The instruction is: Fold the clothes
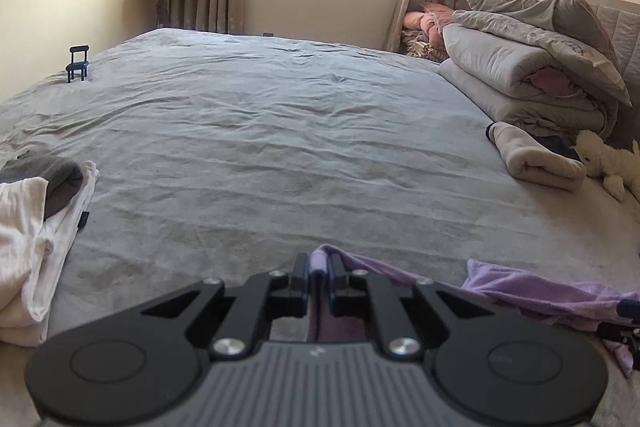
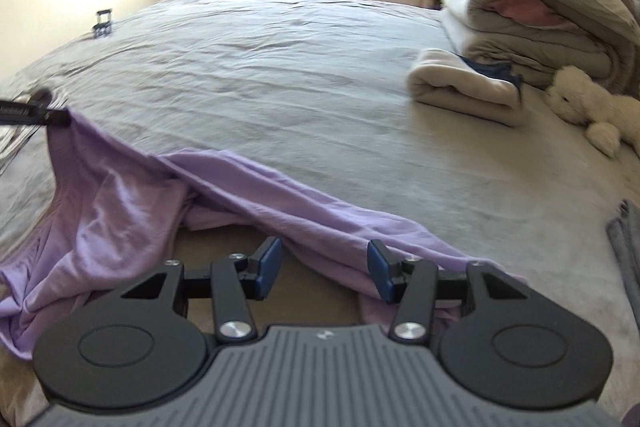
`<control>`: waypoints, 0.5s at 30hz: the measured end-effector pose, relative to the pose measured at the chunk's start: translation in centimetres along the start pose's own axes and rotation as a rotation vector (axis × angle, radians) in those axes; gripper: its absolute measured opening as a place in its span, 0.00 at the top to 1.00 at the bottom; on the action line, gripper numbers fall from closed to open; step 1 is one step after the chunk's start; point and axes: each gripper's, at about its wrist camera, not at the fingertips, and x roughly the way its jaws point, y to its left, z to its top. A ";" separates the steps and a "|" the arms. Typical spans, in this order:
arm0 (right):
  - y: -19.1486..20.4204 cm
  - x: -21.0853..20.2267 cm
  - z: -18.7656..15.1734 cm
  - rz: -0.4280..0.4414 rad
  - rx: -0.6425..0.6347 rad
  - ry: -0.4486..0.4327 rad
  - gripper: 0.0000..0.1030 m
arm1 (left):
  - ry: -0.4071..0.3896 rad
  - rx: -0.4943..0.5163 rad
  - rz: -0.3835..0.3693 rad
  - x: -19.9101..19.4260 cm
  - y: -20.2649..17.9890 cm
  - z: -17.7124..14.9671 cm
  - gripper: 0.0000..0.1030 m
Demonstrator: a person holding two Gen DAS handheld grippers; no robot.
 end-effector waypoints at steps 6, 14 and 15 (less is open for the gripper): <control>1.8 2.1 0.8 -0.012 -0.045 -0.002 0.53 | -0.007 -0.006 -0.005 -0.3 0.2 0.0 0.92; 0.9 3.1 1.4 -0.074 0.043 -0.009 1.00 | -0.042 -0.038 -0.013 -1.1 1.2 0.4 0.92; 0.5 2.6 1.7 -0.098 0.059 -0.027 1.00 | -0.050 -0.045 -0.013 -1.4 1.4 0.5 0.92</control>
